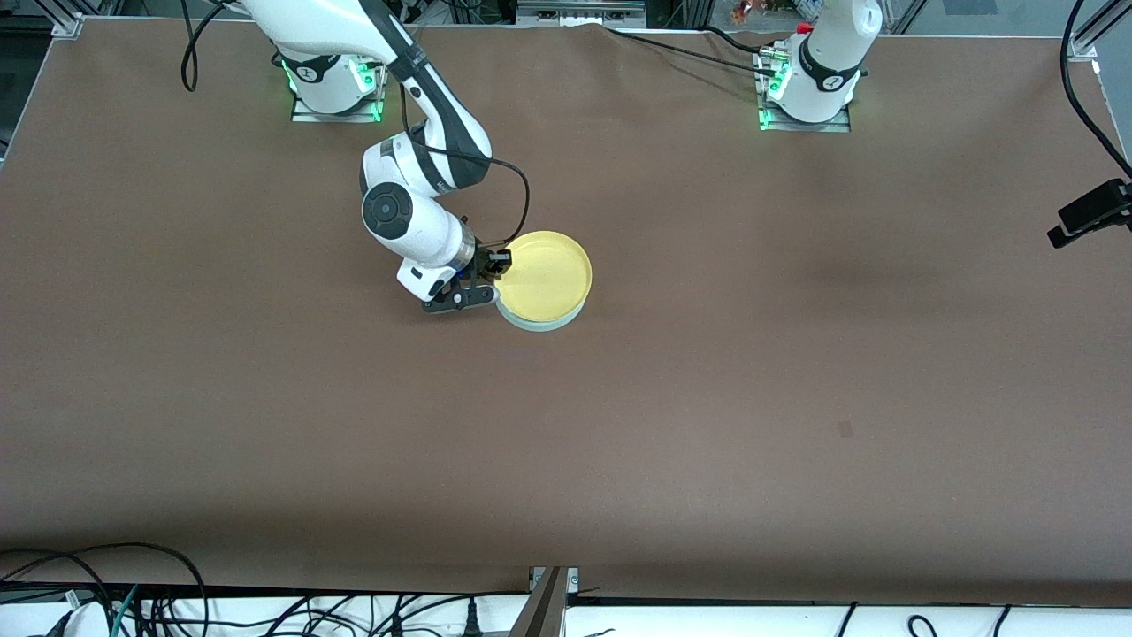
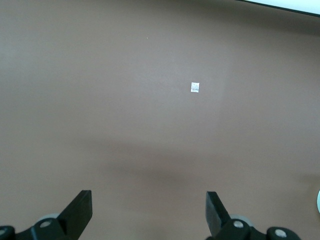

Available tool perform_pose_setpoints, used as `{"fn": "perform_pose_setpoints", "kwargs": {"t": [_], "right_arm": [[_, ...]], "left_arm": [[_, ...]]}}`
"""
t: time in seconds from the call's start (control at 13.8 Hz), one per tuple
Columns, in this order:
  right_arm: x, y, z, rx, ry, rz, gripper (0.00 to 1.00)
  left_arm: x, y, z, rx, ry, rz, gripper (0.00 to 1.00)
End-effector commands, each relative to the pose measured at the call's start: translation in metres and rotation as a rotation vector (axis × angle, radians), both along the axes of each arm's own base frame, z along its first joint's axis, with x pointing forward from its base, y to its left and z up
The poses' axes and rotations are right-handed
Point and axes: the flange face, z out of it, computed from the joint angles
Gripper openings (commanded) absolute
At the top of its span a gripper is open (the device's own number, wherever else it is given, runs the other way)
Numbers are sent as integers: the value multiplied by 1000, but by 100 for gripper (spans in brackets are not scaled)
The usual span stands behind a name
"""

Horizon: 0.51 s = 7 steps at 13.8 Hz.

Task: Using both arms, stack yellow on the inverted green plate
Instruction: 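Lower the yellow plate onto the green plate and open the right gripper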

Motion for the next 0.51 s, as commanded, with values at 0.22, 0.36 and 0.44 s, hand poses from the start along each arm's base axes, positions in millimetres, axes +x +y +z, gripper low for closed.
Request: {"fn": "perform_pose_setpoints", "kwargs": {"t": [0.22, 0.36, 0.44], "right_arm": [[45, -83, 114, -76, 48, -20, 100], [68, -130, 163, -199, 93, -4, 100], [78, -149, 200, -272, 99, 3, 100]], "left_arm": [[2, 1, 6, 22, -8, 0, 100], [2, 1, 6, 22, -8, 0, 100], [2, 1, 6, 22, -8, 0, 100]]}}
